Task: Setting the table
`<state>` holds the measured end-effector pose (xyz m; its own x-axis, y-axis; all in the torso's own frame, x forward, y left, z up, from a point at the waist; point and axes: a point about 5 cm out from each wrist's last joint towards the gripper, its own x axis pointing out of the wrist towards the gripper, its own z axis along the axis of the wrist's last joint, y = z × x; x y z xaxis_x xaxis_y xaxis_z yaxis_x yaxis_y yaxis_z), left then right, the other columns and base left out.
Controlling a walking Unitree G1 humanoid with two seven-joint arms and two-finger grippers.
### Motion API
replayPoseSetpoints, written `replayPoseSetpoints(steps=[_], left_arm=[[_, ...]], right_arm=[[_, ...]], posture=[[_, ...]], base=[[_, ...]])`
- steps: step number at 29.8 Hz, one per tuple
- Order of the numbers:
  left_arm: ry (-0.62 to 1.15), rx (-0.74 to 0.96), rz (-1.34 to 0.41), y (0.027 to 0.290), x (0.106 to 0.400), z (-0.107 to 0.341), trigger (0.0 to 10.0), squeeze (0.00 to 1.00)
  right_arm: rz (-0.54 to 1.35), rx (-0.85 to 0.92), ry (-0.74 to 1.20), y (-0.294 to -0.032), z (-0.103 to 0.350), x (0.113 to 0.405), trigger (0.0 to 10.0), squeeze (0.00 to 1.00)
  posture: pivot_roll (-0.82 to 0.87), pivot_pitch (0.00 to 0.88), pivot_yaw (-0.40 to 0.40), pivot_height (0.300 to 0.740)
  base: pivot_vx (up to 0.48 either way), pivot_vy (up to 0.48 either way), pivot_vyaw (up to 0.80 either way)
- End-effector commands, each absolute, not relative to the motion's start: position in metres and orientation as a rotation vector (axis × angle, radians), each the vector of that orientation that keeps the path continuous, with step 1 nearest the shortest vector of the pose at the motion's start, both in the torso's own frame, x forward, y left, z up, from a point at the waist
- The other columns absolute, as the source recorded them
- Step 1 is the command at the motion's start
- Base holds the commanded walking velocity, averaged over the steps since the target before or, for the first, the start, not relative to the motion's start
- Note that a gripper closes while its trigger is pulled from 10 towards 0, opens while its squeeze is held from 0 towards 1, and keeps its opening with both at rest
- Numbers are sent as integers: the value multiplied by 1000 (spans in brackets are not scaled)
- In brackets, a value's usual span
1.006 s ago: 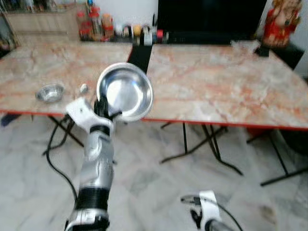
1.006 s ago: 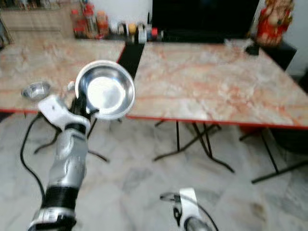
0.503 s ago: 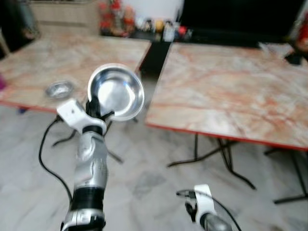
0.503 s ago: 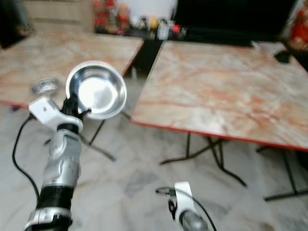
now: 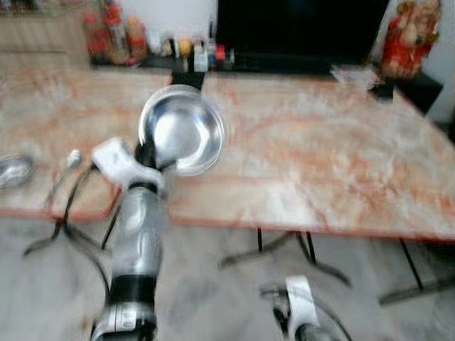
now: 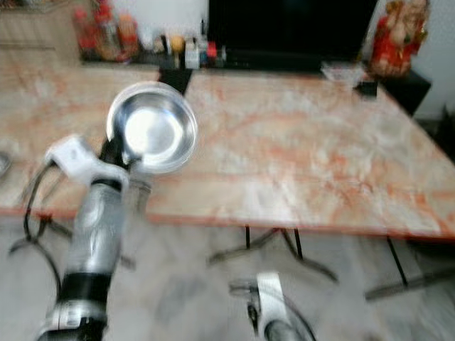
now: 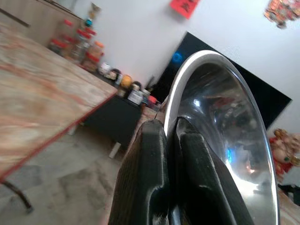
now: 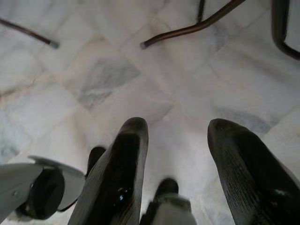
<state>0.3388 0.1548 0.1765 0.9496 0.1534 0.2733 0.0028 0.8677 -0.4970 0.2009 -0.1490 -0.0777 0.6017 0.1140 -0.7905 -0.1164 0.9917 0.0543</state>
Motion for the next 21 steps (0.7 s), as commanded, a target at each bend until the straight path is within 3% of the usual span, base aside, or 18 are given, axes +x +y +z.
replayPoseSetpoints(steps=[1, 8, 21], left_arm=[[-304, -515, 22, 138, 342, 180, 10000, 0], [-307, -513, 12, 137, 343, 181, 10000, 0], [-313, -515, 4, 136, 345, 183, 10000, 0]], right_arm=[[96, -14, 919, -162, -77, 200, 10000, 0], [84, -10, 919, -165, -78, 200, 10000, 0], [76, -6, 917, -166, -77, 200, 10000, 0]], posture=[[70, 0, -33, 740], [56, 0, -26, 740], [47, 0, -22, 740]], base=[[0, 0, 0], [0, -111, 0], [18, -416, 0]])
